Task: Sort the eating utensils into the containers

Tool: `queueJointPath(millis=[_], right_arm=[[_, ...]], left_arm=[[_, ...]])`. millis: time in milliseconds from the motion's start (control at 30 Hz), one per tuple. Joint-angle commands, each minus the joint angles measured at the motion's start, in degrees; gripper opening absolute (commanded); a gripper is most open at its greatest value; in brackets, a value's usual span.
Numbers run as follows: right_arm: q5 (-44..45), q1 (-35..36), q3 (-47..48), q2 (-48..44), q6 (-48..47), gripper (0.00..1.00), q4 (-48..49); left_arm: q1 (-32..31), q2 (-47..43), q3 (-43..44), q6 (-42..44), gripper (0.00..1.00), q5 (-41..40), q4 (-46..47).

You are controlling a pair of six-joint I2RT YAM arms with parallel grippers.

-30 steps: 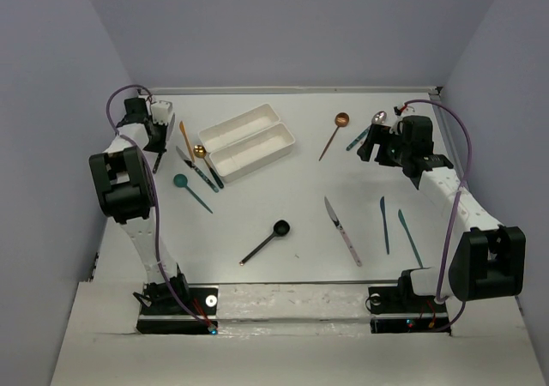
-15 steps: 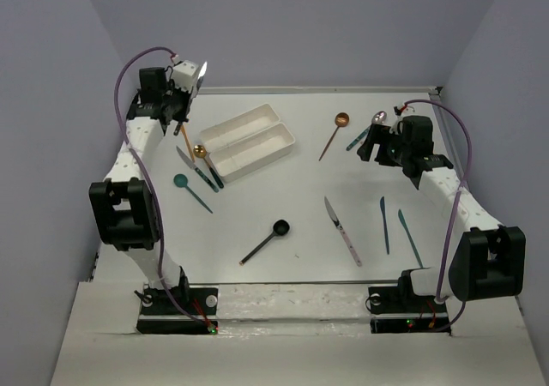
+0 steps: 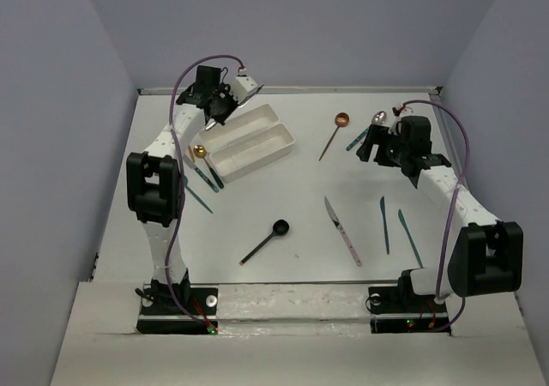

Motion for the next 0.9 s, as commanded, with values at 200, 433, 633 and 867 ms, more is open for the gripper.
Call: queueJointPath(millis=[200,433,633,867], right_arm=[[0.26,-0.42,-0.8,0.2,-0.5,0.87,2.01],[0.09,-0.42,-0.62,0.64,-0.51,0.87,1.92],[0.0,-0.42,-0.62,0.73,-0.5,0.87,2.01],[-0.09,-0.42,-0.62,0.82,-0.51,0.87,1.92]], left_arm=[[-1.66,12.07,18.72,12.79,0.0,2.17,-14.98],[-1.83,13.91,16.68,13.75,0.0,2.69,-15.31],[-1.31,10.49,8.61,14.99,0.0,2.17,-10.94],[-1.31,12.33,8.07,13.5,0.0,1.64,-11.02]])
